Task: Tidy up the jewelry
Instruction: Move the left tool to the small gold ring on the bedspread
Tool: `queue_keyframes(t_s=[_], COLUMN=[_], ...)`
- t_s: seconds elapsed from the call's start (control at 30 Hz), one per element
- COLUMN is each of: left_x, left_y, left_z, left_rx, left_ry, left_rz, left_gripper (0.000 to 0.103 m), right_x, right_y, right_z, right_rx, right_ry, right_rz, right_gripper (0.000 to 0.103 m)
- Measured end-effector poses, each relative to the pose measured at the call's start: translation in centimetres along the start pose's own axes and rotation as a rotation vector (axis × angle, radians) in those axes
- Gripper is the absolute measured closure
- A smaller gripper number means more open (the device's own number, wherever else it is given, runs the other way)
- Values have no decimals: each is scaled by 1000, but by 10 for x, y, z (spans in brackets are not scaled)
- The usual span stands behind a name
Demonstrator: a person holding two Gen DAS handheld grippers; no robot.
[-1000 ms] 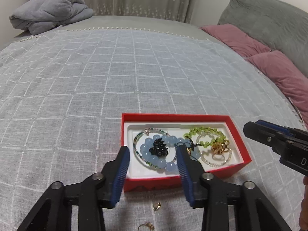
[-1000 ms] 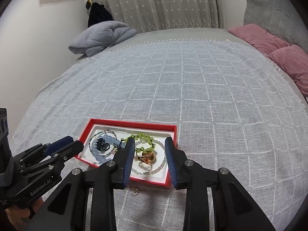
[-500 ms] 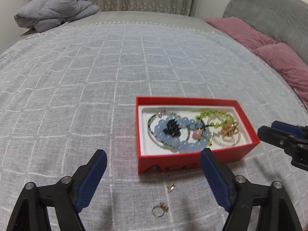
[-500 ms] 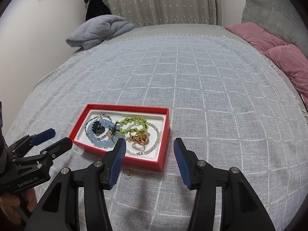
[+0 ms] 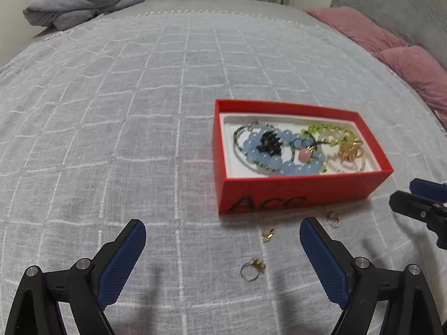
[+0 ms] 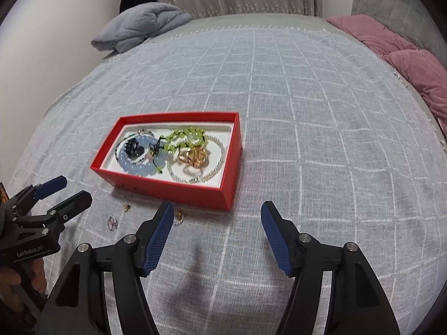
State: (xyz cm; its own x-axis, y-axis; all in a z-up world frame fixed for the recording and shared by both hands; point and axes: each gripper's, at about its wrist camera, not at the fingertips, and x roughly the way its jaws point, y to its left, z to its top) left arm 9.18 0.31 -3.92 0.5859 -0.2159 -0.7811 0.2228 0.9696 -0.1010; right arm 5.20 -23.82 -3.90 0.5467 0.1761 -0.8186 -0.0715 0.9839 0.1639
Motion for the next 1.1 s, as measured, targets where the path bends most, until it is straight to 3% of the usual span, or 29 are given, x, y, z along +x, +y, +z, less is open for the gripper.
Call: queue_keyframes(t_s=[0.33,0.83,1.0,1.1], left_x=[4,15,18,18], left_y=[6,7,1,-4], left_z=[-19,-46,-47,-46], left_rx=[9,108,130,127], left_ry=[59,105,117,122], left_rz=[-9,43,-1,-51], left_gripper=[10,10,11,20], right_x=[4,14,21,23], right_y=[6,8,3,4], right_z=[-24,-47,-47,-44], right_rx=[-36,-69,-54,-58], right_ry=[58,86,106,105], right_rz=[-17,-92,-97,-97], right_gripper=[35,35,35,35])
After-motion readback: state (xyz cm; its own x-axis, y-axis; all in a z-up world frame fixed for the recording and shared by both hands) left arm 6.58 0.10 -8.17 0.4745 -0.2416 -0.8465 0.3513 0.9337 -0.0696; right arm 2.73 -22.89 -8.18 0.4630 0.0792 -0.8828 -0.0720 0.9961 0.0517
